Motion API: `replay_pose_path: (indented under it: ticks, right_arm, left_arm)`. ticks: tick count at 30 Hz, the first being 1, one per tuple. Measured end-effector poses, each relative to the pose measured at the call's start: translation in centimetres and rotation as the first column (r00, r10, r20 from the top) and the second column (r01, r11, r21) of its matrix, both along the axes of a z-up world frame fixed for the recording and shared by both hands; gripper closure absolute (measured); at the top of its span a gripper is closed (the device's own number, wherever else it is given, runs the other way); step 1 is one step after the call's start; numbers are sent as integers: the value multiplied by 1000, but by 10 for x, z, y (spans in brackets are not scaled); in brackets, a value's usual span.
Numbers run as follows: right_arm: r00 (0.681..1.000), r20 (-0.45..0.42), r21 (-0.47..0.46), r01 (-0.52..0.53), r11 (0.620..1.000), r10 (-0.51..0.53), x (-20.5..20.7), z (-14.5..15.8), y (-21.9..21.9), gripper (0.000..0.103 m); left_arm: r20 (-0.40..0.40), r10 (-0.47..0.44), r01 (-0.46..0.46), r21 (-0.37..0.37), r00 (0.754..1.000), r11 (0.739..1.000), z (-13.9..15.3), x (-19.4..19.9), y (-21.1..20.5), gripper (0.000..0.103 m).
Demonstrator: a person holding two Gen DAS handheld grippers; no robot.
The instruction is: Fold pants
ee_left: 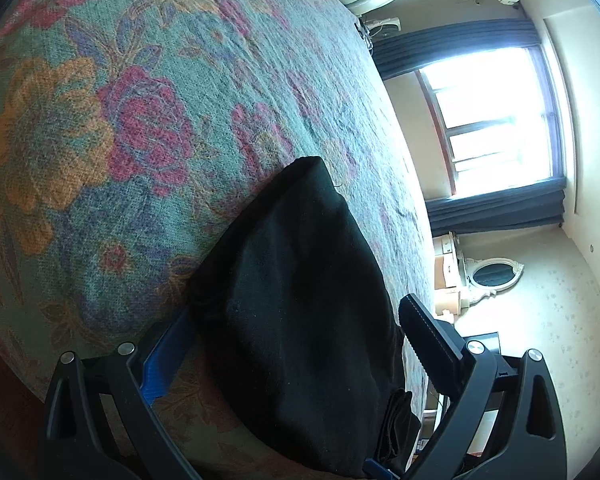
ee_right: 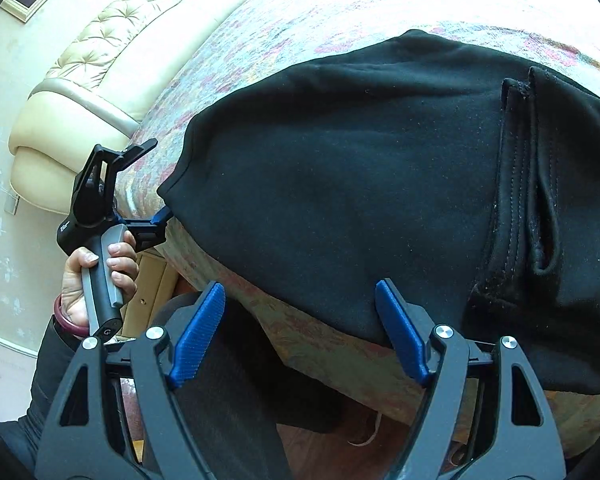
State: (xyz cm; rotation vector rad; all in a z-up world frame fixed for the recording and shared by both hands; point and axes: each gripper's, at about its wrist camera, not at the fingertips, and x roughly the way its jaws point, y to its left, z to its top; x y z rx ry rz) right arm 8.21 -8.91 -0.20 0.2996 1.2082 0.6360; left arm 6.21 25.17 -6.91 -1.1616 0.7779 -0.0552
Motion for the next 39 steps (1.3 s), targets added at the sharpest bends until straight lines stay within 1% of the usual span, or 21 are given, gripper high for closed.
replay_pose_path:
  ticks: [2,4,5,6,7,8,10,12,15,18,19,21,23,25,27,28,30,33,35,36,39]
  right_arm:
    - [1000,-1,8,3,1000,-3,-2,1,-5,25]
    - [1000,-4,17,7,1000,-6,-3,1,-11,25]
    - [1000,-5,23,8,1000,-8,-3,0,-13,25]
    - [1000,-6,29,10,1000,-10,-3,0,-15,25]
    - [1000,-6,32,12,999,-11,-3,0,-16,25]
    - [1000,-6,34,12,999,-11,-4,0,-16,25]
    - [1000,-4,39,11,999,-11,-5,0,-18,25]
    - [1000,-3,43,16,999,-16,-6,2,-21,25]
    - [999,3,45,34,998,-35,-7,5,-32,25]
    - [998,11,51,64,997,-65,-10,9,-47,25]
    - [997,14,55,75,996,-76,-12,10,-53,25]
    - [995,20,65,95,993,-96,-13,14,-64,25]
    - [994,15,106,108,988,-110,-14,17,-77,25]
    - [991,16,141,127,982,-131,-17,23,-88,25]
    - [987,36,152,149,977,-157,-21,32,-99,25]
    - [985,50,160,156,975,-166,-23,38,-105,25]
    - [978,71,178,183,967,-198,-25,48,-121,25]
    - [961,79,225,242,944,-266,-23,57,-151,25]
    - [951,50,282,279,918,-304,-17,58,-168,25]
    - [949,36,319,287,903,-314,-14,58,-176,21]
    - [944,-23,392,312,865,-330,3,51,-193,19]
  left_arm:
    - [-13,28,-28,-1,1000,1000,-3,-1,1,21]
    - [-37,44,-43,14,998,999,-8,-4,2,50]
    - [-45,54,-53,17,998,998,-10,-6,3,58]
    - [-61,67,-66,19,996,998,-14,-7,5,73]
    - [-69,77,-77,11,995,997,-18,-9,7,78]
    - [-64,85,-85,0,994,996,-20,-11,8,79]
    - [-58,83,-82,17,995,996,-17,-10,5,87]
    - [-44,75,-72,64,996,995,-5,-7,0,89]
    - [14,36,-37,126,999,991,21,-1,-11,89]
    - [74,-31,14,219,997,976,53,5,-31,89]
    - [96,-53,28,240,994,970,63,7,-39,89]
    - [136,-98,59,265,986,962,83,13,-56,89]
    - [166,-144,92,287,976,954,100,19,-77,89]
    - [191,-196,134,295,962,946,112,25,-99,89]
    - [207,-249,177,316,946,932,124,34,-125,89]
    - [212,-278,198,334,937,922,128,36,-140,88]
    - [212,-347,250,381,914,890,131,37,-172,88]
    - [196,-457,336,447,868,829,128,40,-223,87]
    - [166,-517,387,485,840,784,117,41,-252,87]
    - [148,-541,409,499,828,764,110,34,-266,87]
    - [88,-594,465,534,800,706,86,37,-295,87]
